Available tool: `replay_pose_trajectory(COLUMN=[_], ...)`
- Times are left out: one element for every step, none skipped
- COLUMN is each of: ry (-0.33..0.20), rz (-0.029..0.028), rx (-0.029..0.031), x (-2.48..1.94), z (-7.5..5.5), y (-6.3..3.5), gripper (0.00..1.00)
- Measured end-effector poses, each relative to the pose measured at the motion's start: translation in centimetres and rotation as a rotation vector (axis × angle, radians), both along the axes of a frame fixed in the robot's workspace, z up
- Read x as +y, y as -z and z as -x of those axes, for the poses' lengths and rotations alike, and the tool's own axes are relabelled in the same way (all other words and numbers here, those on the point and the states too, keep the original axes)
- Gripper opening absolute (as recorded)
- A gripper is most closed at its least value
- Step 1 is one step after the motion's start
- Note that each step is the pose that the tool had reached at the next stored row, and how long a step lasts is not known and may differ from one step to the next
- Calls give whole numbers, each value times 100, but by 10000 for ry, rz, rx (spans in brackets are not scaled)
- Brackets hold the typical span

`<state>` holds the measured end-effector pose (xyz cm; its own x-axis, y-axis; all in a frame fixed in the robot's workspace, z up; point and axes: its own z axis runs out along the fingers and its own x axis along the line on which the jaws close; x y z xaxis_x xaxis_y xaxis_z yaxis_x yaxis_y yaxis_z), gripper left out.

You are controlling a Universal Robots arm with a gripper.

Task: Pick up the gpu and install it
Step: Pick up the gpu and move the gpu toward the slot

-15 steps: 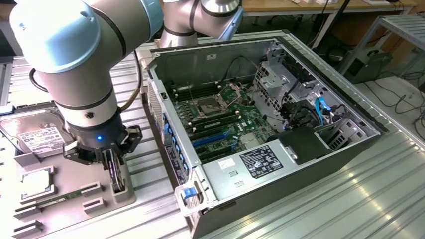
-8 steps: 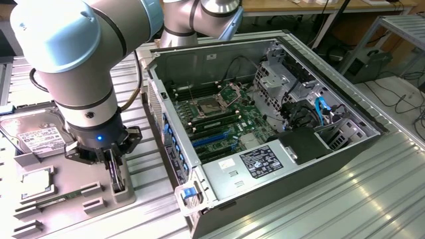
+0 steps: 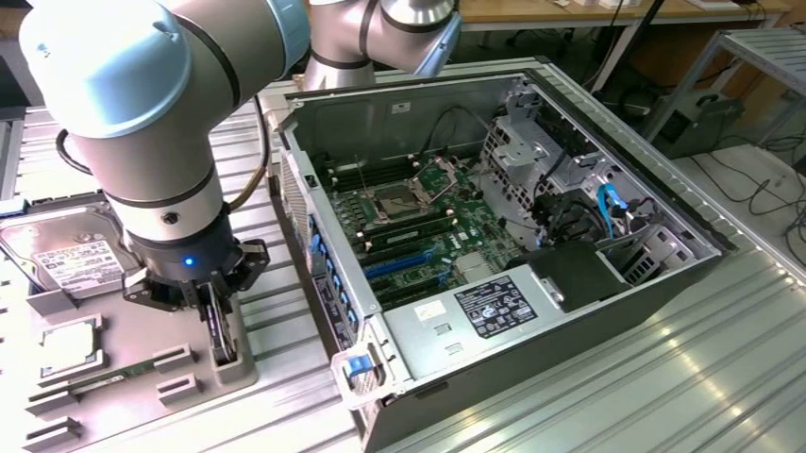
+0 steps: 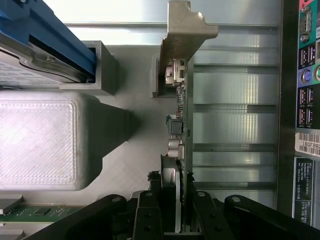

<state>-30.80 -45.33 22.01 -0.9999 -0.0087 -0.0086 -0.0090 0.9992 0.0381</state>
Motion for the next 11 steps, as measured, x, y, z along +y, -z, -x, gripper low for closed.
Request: replay_pose_trajectory(ry=[0,0,0,0,0,0,0,0,0,0,0], rz=[0,0,0,0,0,0,0,0,-1,-1,0], rx=[0,0,0,0,0,0,0,0,-1,-1,-1], x=[0,0,0,0,0,0,0,0,0,0,0], z=[0,0,0,0,0,0,0,0,0,0,0], y=[0,0,0,0,0,0,0,0,0,-3,-7], gripper=[28,28,28,28,28,28,28,28,28,28,28])
